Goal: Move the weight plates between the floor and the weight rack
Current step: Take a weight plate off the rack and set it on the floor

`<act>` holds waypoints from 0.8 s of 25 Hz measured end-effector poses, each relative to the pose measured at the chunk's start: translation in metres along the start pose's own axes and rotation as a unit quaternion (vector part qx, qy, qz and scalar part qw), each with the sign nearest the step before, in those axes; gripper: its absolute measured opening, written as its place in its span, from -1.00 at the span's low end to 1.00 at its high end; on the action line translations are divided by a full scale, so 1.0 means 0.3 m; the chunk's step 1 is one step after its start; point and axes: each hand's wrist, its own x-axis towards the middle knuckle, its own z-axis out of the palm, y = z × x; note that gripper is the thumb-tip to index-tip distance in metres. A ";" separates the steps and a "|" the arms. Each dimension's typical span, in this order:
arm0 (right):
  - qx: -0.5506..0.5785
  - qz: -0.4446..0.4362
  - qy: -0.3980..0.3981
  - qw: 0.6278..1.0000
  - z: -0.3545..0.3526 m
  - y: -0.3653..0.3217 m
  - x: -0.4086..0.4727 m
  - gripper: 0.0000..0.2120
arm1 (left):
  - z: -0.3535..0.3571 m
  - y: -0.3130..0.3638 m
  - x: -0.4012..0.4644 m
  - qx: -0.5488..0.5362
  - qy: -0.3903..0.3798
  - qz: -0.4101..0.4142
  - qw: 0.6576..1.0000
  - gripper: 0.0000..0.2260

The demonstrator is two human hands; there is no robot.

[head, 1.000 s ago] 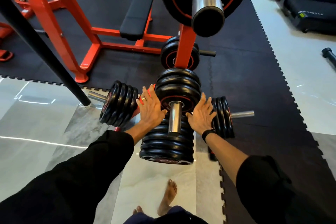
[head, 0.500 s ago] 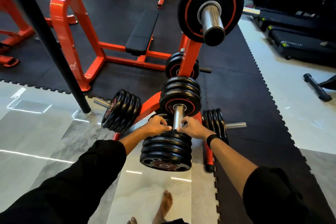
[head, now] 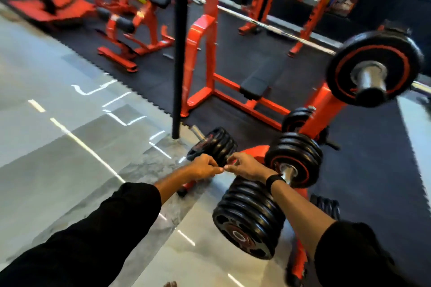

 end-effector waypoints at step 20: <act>-0.118 -0.481 -0.402 0.770 1.015 -1.193 -0.553 -0.73 | 0.171 -0.663 -1.741 -0.302 0.592 -0.307 0.681 -0.69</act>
